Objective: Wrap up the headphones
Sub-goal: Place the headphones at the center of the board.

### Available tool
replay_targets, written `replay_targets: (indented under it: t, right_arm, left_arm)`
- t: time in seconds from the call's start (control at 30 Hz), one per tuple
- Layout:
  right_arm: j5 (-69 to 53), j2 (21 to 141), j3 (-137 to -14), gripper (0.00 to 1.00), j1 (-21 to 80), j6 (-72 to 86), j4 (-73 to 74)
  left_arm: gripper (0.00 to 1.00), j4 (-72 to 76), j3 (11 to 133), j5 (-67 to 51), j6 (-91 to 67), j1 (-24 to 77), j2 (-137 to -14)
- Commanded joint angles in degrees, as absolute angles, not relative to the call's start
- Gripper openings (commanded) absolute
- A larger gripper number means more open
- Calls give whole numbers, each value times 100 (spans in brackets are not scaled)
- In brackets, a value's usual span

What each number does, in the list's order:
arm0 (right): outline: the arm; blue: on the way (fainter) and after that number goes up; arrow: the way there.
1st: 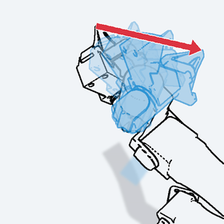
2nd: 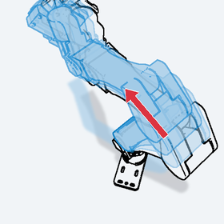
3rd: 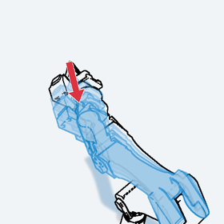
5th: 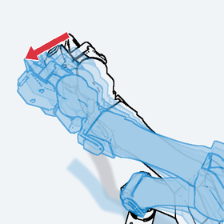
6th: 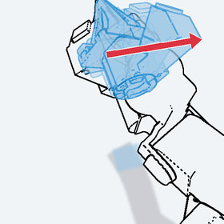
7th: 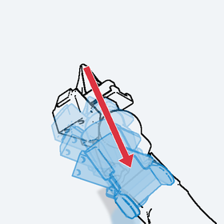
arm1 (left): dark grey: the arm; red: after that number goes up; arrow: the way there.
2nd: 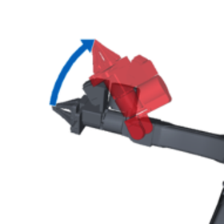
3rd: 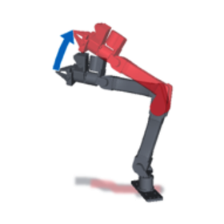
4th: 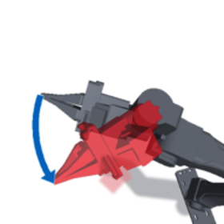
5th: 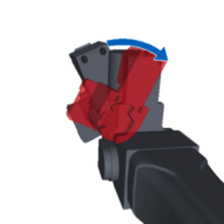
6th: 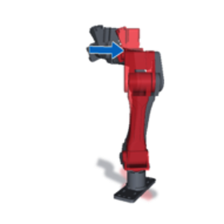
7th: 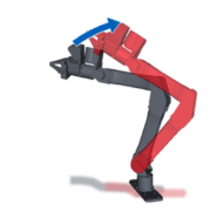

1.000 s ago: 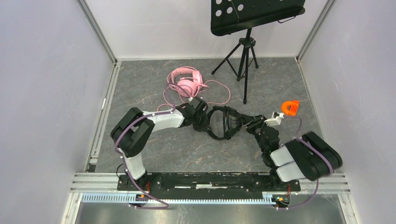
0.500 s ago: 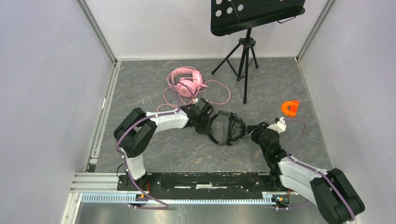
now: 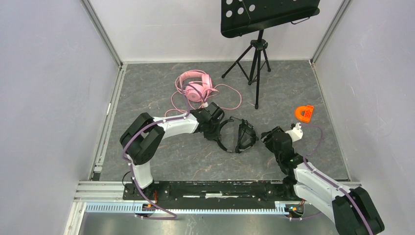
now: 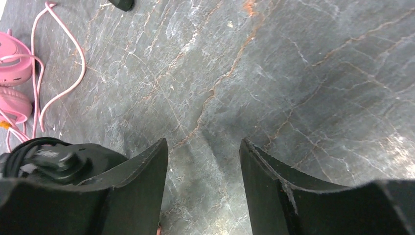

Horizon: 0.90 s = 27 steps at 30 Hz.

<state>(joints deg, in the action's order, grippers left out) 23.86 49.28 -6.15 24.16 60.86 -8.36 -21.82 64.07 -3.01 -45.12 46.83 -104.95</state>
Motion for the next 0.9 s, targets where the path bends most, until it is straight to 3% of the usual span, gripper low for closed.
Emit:
replay_targets:
  t: [0.0,0.3,0.7,0.77,0.87]
  right_arm:
    - [2654,4743,-697,61,2408,6274,464]
    - [1646,3553,-1015,57,2412,4479,50]
    - [51,3068,-785,51,3159,5068,-426]
    - [-129,2897,-467,53,3393,5380,-869]
    - [-156,2780,-29,66,3715,6106,-1564]
  left_arm:
    - [26,-2520,6556,-110,-4140,4762,-10576]
    - [47,-2637,6542,-237,-4023,4816,-10197]
    - [53,-2364,6451,-229,-3832,4808,-10058]
    - [53,-2313,6478,-251,-3822,4799,-10155]
    - [53,-2205,6486,-309,-3815,4799,-10226]
